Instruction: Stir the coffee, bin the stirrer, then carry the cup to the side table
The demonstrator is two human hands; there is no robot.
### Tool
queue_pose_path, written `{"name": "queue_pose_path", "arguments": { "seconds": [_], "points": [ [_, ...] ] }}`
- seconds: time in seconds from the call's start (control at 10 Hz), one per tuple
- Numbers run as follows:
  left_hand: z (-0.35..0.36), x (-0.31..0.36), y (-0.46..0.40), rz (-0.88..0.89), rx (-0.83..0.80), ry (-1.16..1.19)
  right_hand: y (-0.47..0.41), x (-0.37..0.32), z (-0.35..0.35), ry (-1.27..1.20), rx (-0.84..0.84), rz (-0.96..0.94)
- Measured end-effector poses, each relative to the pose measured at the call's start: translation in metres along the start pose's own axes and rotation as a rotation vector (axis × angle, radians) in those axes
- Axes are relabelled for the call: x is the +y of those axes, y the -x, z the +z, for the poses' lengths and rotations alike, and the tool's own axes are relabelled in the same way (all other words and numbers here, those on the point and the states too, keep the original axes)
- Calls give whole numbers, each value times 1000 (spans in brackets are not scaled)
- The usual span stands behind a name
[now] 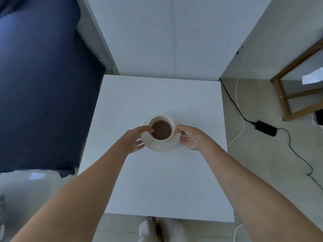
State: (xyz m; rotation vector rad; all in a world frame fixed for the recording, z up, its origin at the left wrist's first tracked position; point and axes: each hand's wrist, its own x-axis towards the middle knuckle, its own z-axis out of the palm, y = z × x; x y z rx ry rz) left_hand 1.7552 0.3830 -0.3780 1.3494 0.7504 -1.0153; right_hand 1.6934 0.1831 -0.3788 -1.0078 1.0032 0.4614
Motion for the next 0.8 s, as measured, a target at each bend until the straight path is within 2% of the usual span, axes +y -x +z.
{"name": "queue_pose_path", "arguments": {
  "seconds": [0.5, 0.7, 0.8],
  "points": [
    [2, -11, -17, 8, -16, 24, -9, 11, -2, -24, 79, -19],
    [9, -6, -3, 54, -15, -154, 2, 17, 4, 33, 153, -75],
    [11, -8, 26, 149, 105, -343, 28, 24, 9, 236, 264, -167]
  ]
}}
